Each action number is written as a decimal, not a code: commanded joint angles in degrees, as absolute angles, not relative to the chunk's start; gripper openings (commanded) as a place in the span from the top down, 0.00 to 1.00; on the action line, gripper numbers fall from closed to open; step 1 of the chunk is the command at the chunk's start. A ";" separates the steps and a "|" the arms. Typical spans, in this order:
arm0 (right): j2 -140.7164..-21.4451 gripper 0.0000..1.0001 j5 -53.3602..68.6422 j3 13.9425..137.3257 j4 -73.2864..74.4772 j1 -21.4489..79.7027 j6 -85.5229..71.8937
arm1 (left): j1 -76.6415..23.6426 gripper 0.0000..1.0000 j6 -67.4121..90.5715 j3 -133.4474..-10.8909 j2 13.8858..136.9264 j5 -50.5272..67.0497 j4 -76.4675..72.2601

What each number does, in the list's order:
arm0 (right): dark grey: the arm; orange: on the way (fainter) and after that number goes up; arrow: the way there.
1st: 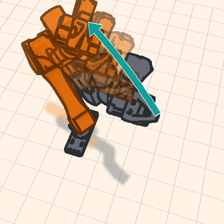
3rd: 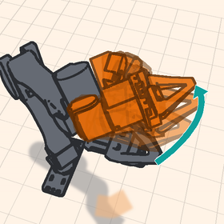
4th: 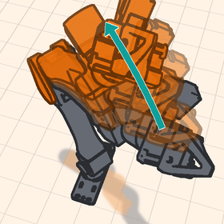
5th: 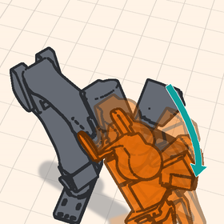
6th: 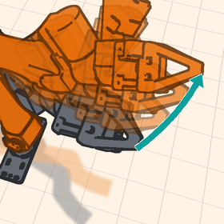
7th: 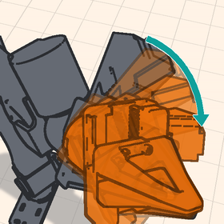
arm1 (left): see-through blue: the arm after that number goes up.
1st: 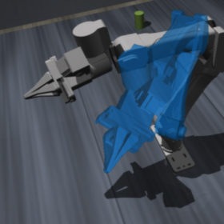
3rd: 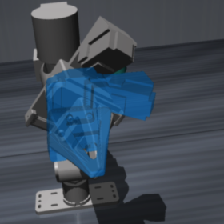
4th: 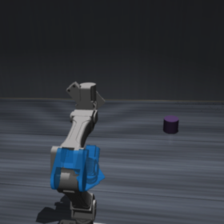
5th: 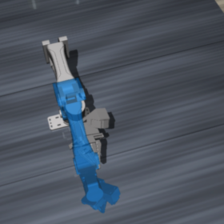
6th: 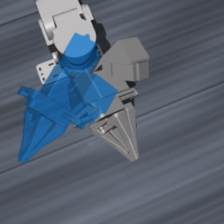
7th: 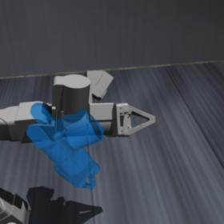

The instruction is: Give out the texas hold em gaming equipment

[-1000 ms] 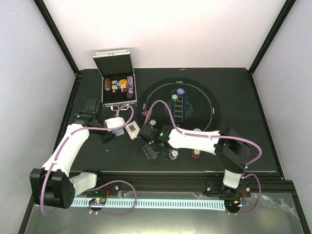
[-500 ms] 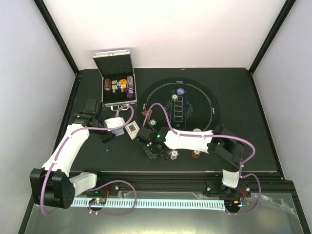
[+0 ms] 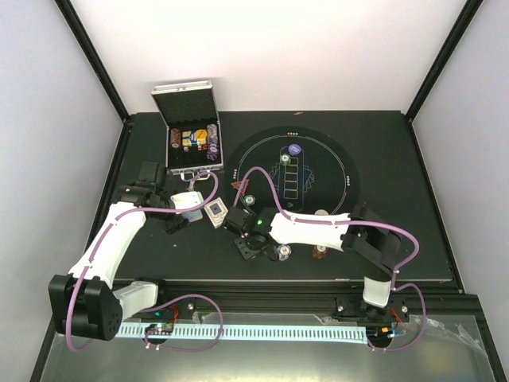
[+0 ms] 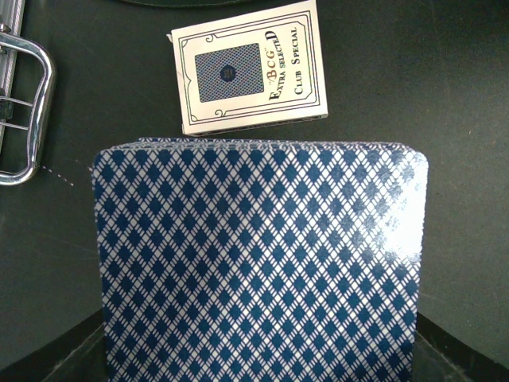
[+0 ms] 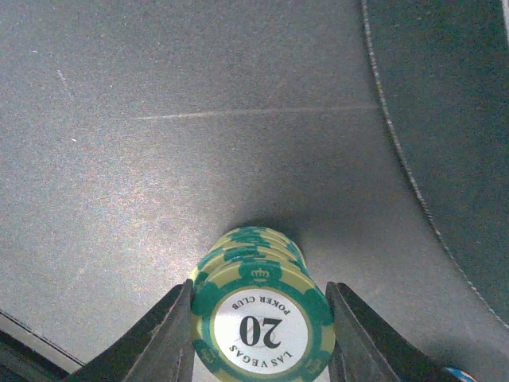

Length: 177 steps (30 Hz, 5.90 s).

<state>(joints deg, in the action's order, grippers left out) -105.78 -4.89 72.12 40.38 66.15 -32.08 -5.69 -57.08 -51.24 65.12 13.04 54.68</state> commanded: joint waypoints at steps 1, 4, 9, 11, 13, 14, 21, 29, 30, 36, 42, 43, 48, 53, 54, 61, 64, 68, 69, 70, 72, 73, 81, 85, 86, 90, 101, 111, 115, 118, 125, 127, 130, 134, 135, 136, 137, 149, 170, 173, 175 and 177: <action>-102.14 0.81 -7.97 72.81 41.97 65.70 -32.43 | -5.37 0.98 -58.10 -53.53 64.08 12.69 55.55; -99.68 0.81 -8.87 71.79 42.63 63.43 -32.43 | -5.39 0.98 -58.18 -53.57 64.06 12.70 55.66; -94.88 0.82 -10.50 67.47 43.07 56.04 -31.13 | -5.43 0.98 -58.18 -53.66 63.95 12.79 55.72; -93.36 0.81 -11.09 65.36 42.63 52.10 -30.51 | -5.41 0.98 -58.18 -53.62 63.92 12.77 55.71; -92.55 0.82 -11.54 63.31 41.95 47.36 -29.83 | -5.38 0.98 -58.18 -53.57 63.89 12.83 55.72; -92.55 0.82 -11.70 62.44 41.49 45.56 -29.51 | -5.45 0.98 -58.18 -53.53 63.90 12.82 55.72; -95.74 0.81 -12.60 61.18 37.61 37.44 -28.09 | -5.38 0.98 -58.25 -53.53 64.00 12.91 55.80; -101.46 0.82 -11.92 63.61 35.42 33.12 -26.61 | -5.38 0.98 -58.45 -53.70 64.21 12.70 55.72; -101.91 0.82 -11.87 63.86 35.21 32.75 -26.49 | -5.40 0.98 -58.40 -53.70 64.31 12.69 55.72; -103.73 0.83 -11.29 65.06 34.58 31.91 -25.77 | -5.42 0.99 -58.53 -53.61 64.47 12.65 55.64; -104.96 0.82 -10.04 65.18 34.45 31.90 -25.56 | -5.36 0.99 -58.45 -53.61 64.38 12.63 55.81; -104.94 0.83 -10.15 64.90 34.52 31.90 -25.55 | -5.37 0.98 -58.49 -53.57 64.28 12.65 55.81; -103.57 0.82 -10.88 62.73 34.45 31.90 -26.16 | -5.37 0.98 -58.54 -53.54 64.16 12.57 55.98; -103.64 0.76 -11.41 62.08 34.55 31.90 -25.82 | -5.39 0.98 -58.54 -53.44 64.20 12.89 55.99; -104.01 0.69 -11.52 62.52 35.05 31.90 -25.80 | -5.44 0.98 -58.54 -53.44 64.21 12.92 55.92; -98.60 0.42 -12.96 64.35 37.46 32.03 -25.55 | -5.45 0.99 -58.71 -53.61 64.10 12.83 56.07; -94.97 0.37 -14.50 65.01 40.11 33.28 -25.42 | -5.35 0.98 -58.51 -53.86 64.27 13.13 56.06; -89.65 0.37 -14.72 63.68 42.95 37.26 -26.82 | -5.34 0.98 -58.53 -54.11 64.35 13.23 56.00; -88.24 0.37 -13.96 62.92 43.24 38.78 -27.43 | -5.38 0.98 -58.53 -54.05 64.40 13.19 55.99; -87.23 0.36 -13.36 62.18 43.63 40.59 -28.08 | -5.40 0.98 -58.54 -54.04 64.47 13.18 55.91; -85.79 0.34 -12.72 61.09 44.86 44.73 -29.95 | -5.36 0.98 -58.47 -54.13 64.60 13.25 55.90; -85.14 0.33 -12.08 60.50 45.05 46.66 -30.97 | -5.38 0.98 -58.45 -54.22 64.71 13.22 55.85; -87.42 0.26 -8.31 57.85 44.31 58.13 -35.61 | -5.37 0.98 -58.36 -54.28 64.73 13.36 55.90; -89.23 0.26 -6.04 55.86 42.37 58.72 -35.37 | -5.43 0.98 -58.31 -54.28 64.46 13.26 55.90; -89.51 0.26 -5.30 55.29 41.79 58.69 -35.23 | -5.41 0.99 -58.34 -54.29 64.36 13.27 55.90; -90.34 0.27 -2.71 53.61 39.93 58.80 -34.68 | -5.40 0.99 -58.45 -54.18 64.39 13.10 55.81; -91.13 0.37 -2.85 51.68 38.41 58.73 -35.08 | -5.39 0.98 -58.36 -53.98 64.37 12.79 55.56; -91.83 0.53 -4.11 51.96 38.55 58.72 -35.07 | -5.41 0.98 -58.36 -53.80 64.27 12.57 55.63; -91.31 0.60 -4.49 52.71 39.24 58.80 -35.07 | -5.38 0.98 -58.28 -53.83 64.28 12.47 55.31; -91.07 0.67 -4.89 53.41 40.16 58.80 -34.94 | -5.38 0.98 -58.20 -53.88 64.25 12.55 55.29; -89.65 0.73 -5.89 55.51 42.75 58.80 -34.40 | -5.37 0.99 -58.18 -53.92 64.25 12.67 55.55; -89.23 0.74 -7.19 57.41 44.59 58.74 -33.93 | -5.36 0.98 -58.27 -53.88 64.25 12.61 55.55; -89.72 0.74 -8.94 62.24 47.69 58.28 -32.76 | -5.36 0.98 -58.25 -54.01 64.24 12.77 55.51; -91.82 0.75 -8.99 68.48 48.08 55.69 -30.26 | -5.40 0.98 -58.18 -53.98 64.08 12.91 55.59; -92.98 0.75 -9.17 70.34 48.11 54.78 -29.45 | -5.39 0.98 -58.18 -53.99 64.07 12.90 55.62; -94.34 0.75 -9.36 72.10 48.04 53.75 -28.66 | -5.40 0.98 -58.15 -54.01 64.04 12.86 55.63; -95.75 0.75 -9.38 73.80 47.66 52.58 -27.79 | -5.44 0.98 -58.15 -53.97 63.96 12.84 55.70; -123.63 0.78 -9.36 105.22 49.85 42.63 -20.95 | -5.38 0.99 -58.05 -53.50 63.64 13.19 55.89; -139.88 0.52 -6.95 120.23 52.42 40.86 -20.65 | -5.39 0.98 -58.62 -54.72 64.42 12.74 56.69; -138.73 0.48 -8.17 121.85 53.97 40.84 -20.50 | -5.42 0.98 -58.54 -54.80 64.51 13.07 56.77; -137.39 0.47 -8.97 123.39 55.78 40.85 -20.10 | -5.38 0.98 -58.54 -54.80 64.56 13.20 56.93; -134.88 0.46 -9.81 123.62 56.85 40.85 -19.95 | -5.38 0.98 -58.54 -54.65 64.62 13.27 56.91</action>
<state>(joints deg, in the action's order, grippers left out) -139.44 -7.94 120.92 53.78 41.10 -20.80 -5.69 -57.89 -52.40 64.84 12.84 55.75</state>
